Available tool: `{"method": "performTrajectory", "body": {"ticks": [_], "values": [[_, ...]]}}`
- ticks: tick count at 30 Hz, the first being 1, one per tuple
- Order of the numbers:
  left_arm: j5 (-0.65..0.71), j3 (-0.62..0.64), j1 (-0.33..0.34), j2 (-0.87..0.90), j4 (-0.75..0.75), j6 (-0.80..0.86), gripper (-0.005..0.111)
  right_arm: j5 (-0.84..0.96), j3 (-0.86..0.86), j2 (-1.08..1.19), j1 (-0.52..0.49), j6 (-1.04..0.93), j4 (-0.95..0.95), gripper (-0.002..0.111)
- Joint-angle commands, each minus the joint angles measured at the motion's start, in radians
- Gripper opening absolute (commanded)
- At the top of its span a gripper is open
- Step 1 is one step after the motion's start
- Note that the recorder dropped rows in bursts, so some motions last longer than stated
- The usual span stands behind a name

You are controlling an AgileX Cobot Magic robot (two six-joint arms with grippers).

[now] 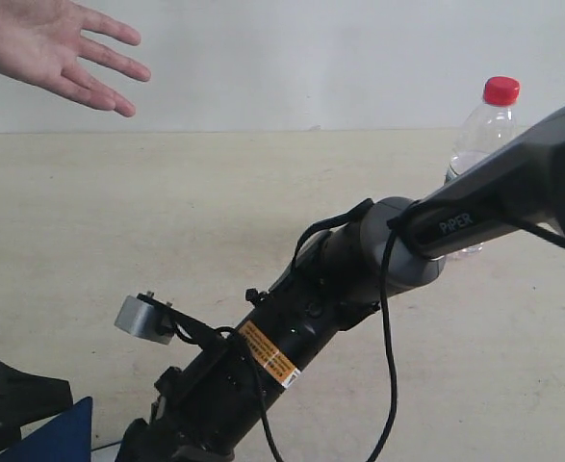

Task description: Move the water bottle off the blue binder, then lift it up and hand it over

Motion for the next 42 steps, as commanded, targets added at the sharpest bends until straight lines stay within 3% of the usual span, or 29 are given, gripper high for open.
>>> {"method": "performTrajectory", "body": {"ticks": [1,18,25,29,31,35,42], "values": [[-0.002,0.003,0.000,-0.008,-0.006,0.031,0.068,0.008,-0.003,-0.006,0.021,-0.007,0.021,0.048],[-0.085,0.003,0.000,-0.008,-0.006,0.086,0.068,0.008,-0.003,-0.006,0.023,0.071,0.018,0.048],[-0.081,0.003,0.000,-0.008,-0.032,0.108,0.068,0.008,-0.003,-0.006,0.066,0.032,0.110,0.048],[-0.084,0.003,0.000,-0.008,-0.049,0.120,0.068,0.125,-0.003,-0.006,0.080,0.035,0.103,0.048],[-0.084,0.003,0.000,-0.008,-0.071,0.137,0.068,0.179,-0.003,-0.006,0.080,0.044,0.065,0.042],[-0.084,0.003,0.000,-0.008,-0.169,0.262,0.068,0.259,-0.003,-0.006,0.079,0.069,0.011,0.004],[-0.102,-0.005,0.000,-0.008,-0.169,0.304,0.068,0.284,-0.003,-0.015,0.022,0.084,0.011,0.000]]}}
